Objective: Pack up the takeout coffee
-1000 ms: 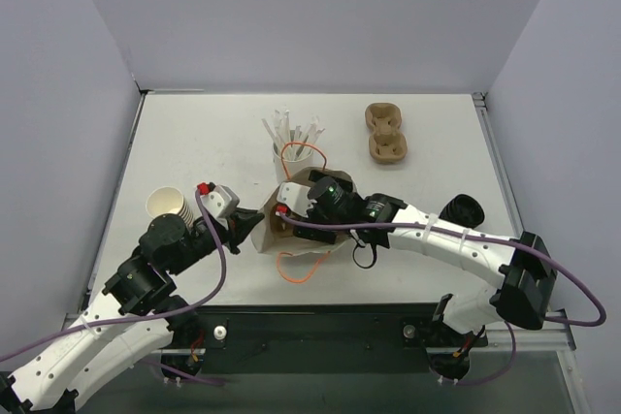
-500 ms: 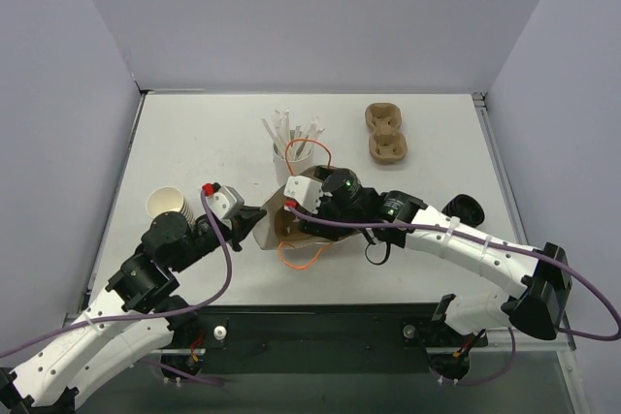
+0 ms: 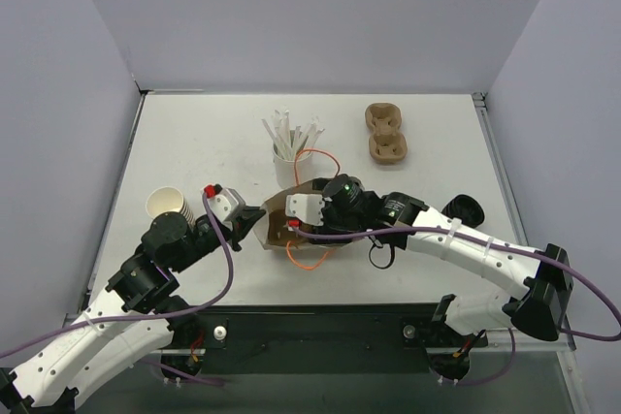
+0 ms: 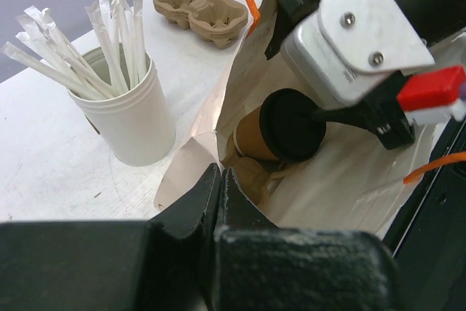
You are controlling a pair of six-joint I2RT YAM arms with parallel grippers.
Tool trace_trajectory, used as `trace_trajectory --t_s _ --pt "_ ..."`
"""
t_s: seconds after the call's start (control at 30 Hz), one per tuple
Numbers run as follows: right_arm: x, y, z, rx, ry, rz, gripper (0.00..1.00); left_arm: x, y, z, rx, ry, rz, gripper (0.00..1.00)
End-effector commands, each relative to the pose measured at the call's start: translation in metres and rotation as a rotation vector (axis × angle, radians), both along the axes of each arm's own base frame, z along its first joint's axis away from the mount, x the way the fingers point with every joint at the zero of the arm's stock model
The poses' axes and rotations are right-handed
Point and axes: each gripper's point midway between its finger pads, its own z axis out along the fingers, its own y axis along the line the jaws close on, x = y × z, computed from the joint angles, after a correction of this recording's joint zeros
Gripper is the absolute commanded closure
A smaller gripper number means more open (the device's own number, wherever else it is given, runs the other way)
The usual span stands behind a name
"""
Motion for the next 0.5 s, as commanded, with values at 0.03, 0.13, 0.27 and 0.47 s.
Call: trace_trajectory --t_s 0.03,0.13,0.27,0.47 --pt "-0.011 -0.007 -0.009 -0.14 -0.044 0.127 0.27 0.004 -0.002 0.024 -0.078 -0.057 0.012 1.0" --pt "-0.01 -0.004 -0.012 -0.185 -0.106 0.138 0.29 -0.001 -0.005 0.028 -0.12 -0.024 -0.008 1.0" --pt "-0.012 0.013 -0.011 -0.156 -0.129 0.135 0.28 -0.004 0.001 0.033 -0.159 0.071 0.031 0.81" --pt "-0.013 0.018 -0.012 -0.139 -0.118 0.12 0.28 -0.02 0.034 0.033 -0.173 0.286 0.178 0.44"
